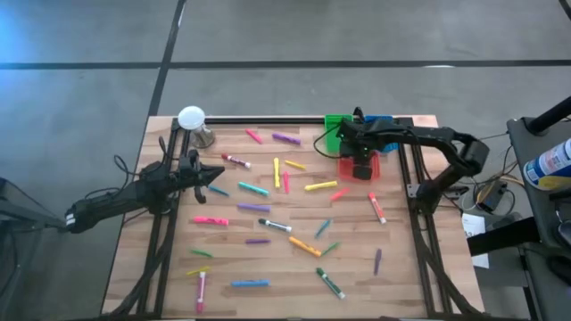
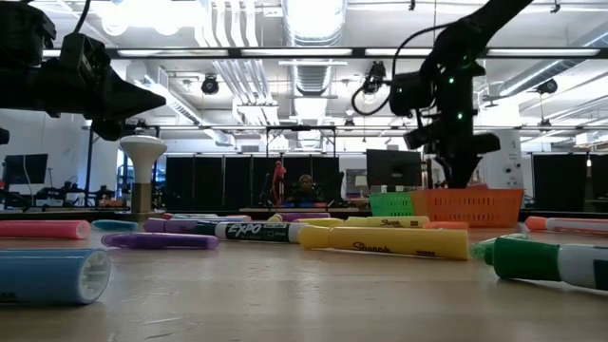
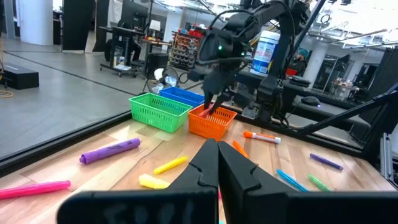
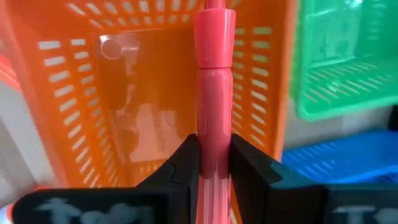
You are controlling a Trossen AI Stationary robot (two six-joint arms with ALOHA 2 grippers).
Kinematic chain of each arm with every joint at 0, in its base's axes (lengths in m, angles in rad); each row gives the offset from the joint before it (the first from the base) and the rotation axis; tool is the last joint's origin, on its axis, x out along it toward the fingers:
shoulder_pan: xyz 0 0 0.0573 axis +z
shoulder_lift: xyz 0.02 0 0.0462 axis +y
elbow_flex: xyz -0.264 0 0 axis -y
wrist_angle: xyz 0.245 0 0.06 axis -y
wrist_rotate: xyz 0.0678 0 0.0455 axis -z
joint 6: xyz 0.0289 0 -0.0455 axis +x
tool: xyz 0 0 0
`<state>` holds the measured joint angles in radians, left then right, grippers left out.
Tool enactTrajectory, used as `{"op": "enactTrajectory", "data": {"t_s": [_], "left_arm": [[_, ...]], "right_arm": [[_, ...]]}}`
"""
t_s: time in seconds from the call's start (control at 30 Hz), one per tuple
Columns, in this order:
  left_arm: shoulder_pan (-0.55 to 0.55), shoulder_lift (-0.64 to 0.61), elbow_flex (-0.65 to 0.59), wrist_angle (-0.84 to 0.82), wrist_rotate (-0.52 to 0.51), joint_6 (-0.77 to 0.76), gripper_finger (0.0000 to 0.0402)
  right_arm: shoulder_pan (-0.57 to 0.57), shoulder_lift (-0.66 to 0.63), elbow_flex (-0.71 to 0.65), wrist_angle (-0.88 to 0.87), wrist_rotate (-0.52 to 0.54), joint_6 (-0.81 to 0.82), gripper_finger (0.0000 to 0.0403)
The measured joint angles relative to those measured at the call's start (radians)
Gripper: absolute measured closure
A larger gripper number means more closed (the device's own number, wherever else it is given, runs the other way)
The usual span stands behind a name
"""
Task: Pick & Place Markers
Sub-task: Put the right pink highlighter pen into the orange bin, then put the light blue highlighter pen into the orange bin
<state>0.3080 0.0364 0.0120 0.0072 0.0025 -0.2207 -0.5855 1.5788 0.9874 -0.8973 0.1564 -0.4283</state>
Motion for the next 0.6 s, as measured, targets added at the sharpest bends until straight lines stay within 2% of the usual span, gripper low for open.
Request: {"op": "enactTrajectory", "data": {"t_s": [0.23,0.43,0.6], "left_arm": [[0.000,0.000,0.000,0.000,0.000,0.000,0.0401],[0.000,0.000,0.000,0.000,0.000,0.000,0.0401],[0.006,0.000,0.000,0.000,0.000,0.000,0.0401]], "right_arm": [[-0.013,0.073,0.000,0.010,0.007,-0.055,0.0334],[-0.015,0.097,0.000,0.009,0.026,-0.048,0.0292],[-0.014,0.050,0.011,0.006,0.009,-0.018,0.0272]]}}
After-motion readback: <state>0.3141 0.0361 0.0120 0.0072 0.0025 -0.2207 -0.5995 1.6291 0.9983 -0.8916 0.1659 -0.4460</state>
